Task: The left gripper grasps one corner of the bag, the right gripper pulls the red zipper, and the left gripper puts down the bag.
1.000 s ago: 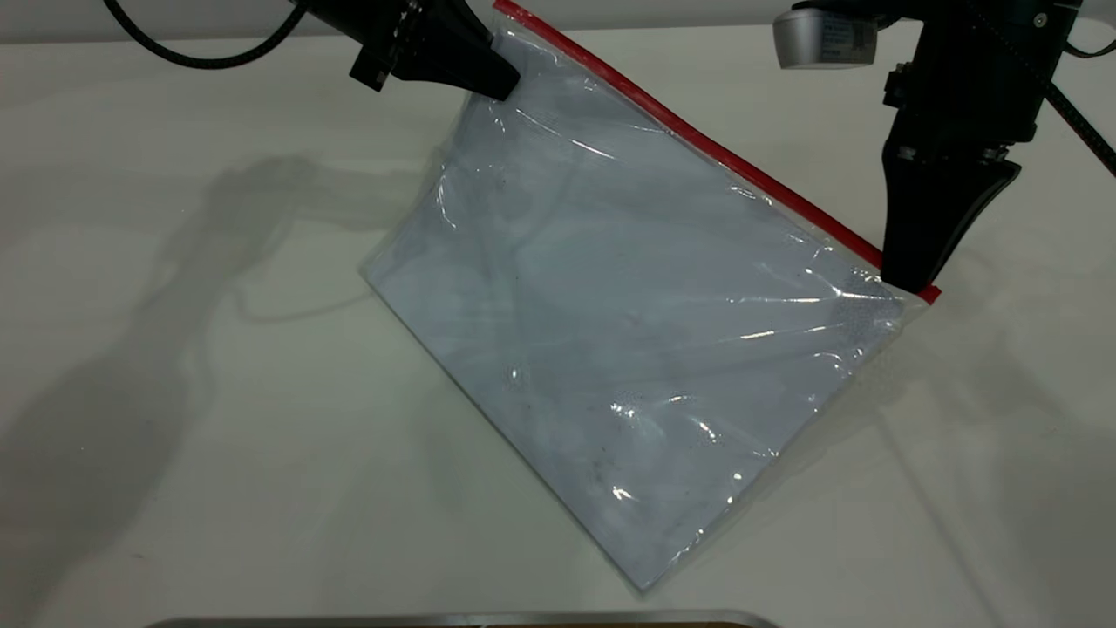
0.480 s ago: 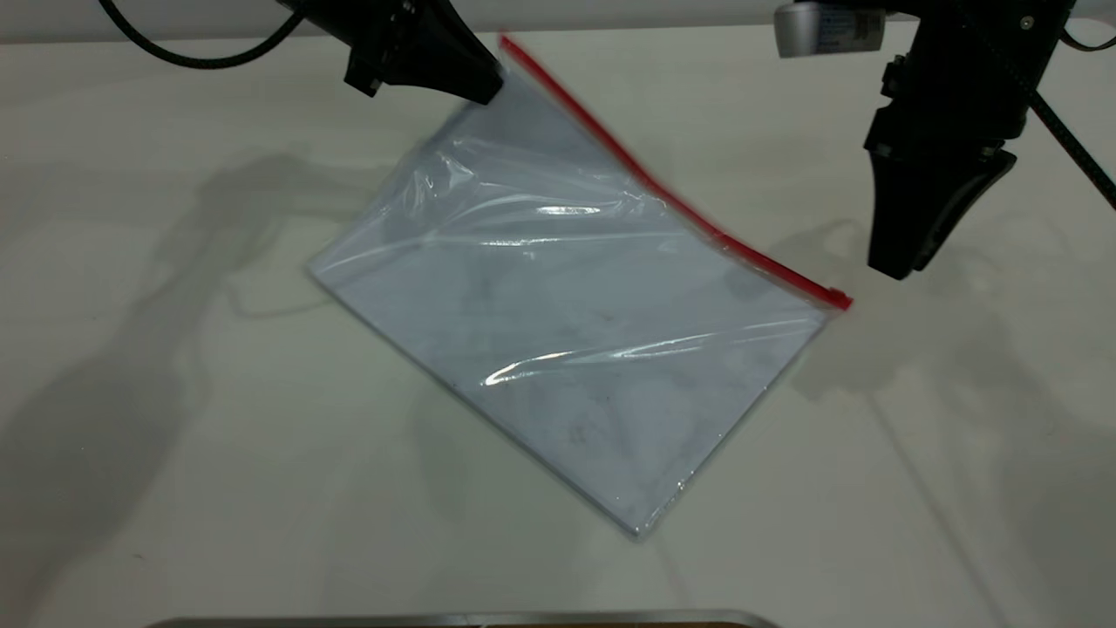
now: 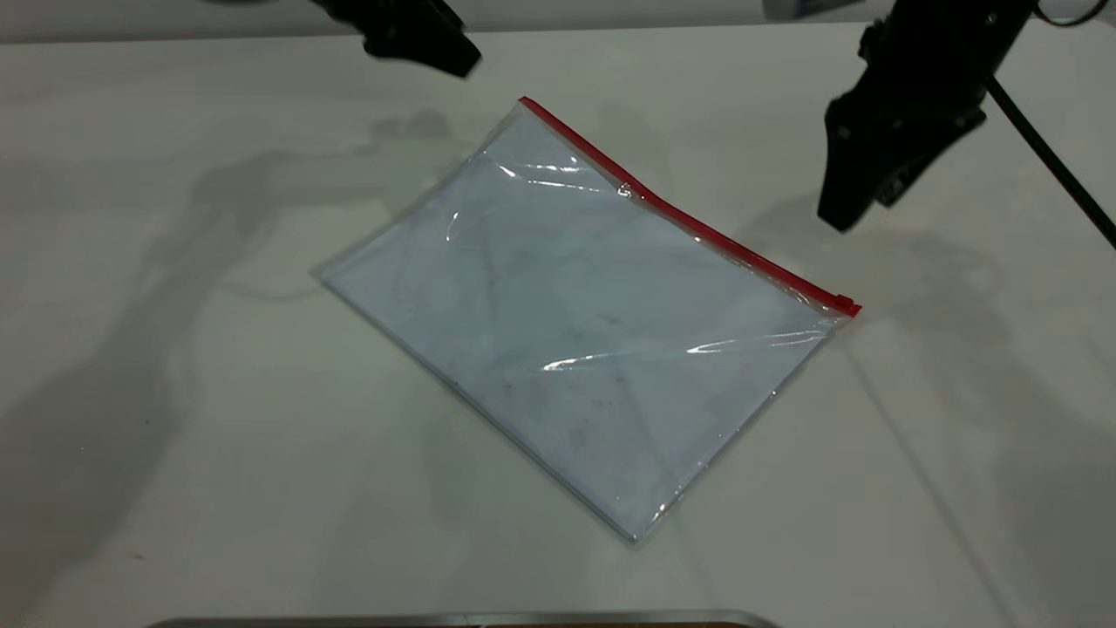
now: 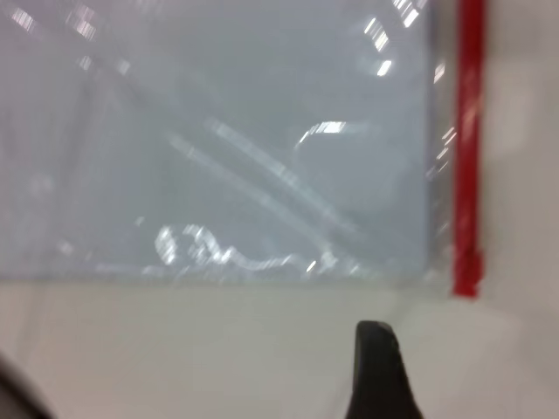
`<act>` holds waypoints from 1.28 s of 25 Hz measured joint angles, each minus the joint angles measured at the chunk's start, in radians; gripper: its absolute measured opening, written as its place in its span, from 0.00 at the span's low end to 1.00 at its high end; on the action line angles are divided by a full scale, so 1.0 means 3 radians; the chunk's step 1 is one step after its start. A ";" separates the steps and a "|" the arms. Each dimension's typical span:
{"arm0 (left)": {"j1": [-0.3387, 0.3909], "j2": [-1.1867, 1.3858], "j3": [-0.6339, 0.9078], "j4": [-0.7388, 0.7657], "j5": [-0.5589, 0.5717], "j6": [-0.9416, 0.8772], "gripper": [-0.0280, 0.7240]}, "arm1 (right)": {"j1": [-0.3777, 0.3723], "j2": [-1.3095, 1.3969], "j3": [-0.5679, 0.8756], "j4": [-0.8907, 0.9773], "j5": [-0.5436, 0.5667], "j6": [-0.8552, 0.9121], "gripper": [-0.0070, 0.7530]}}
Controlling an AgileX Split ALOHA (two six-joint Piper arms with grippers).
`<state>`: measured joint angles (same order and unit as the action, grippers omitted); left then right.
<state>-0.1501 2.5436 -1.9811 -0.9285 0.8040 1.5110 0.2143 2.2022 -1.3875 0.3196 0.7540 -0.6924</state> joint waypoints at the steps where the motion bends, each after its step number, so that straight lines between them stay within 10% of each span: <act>1: 0.0000 -0.0067 0.0000 0.0116 -0.0017 -0.0210 0.86 | 0.0000 -0.0039 -0.0054 0.0000 -0.0049 0.0000 0.73; 13: 0.0000 -0.1585 0.0000 0.1798 0.0333 -0.2603 0.84 | 0.0000 -0.1548 -0.0666 -0.0003 -0.0043 0.0117 0.73; 20: 0.0000 -0.2528 0.0000 0.2507 0.1193 -0.3586 0.82 | 0.0000 -0.2693 -0.0672 0.0001 0.0534 0.0464 0.73; 32: 0.0000 -0.3608 0.0454 0.3113 0.1212 -0.4452 0.82 | 0.0000 -0.3763 -0.0561 0.0231 0.1604 0.0683 0.73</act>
<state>-0.1501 1.4613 -1.8450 0.0054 1.1676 0.1755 0.2143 1.0733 -1.5559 0.3889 1.2353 -0.4874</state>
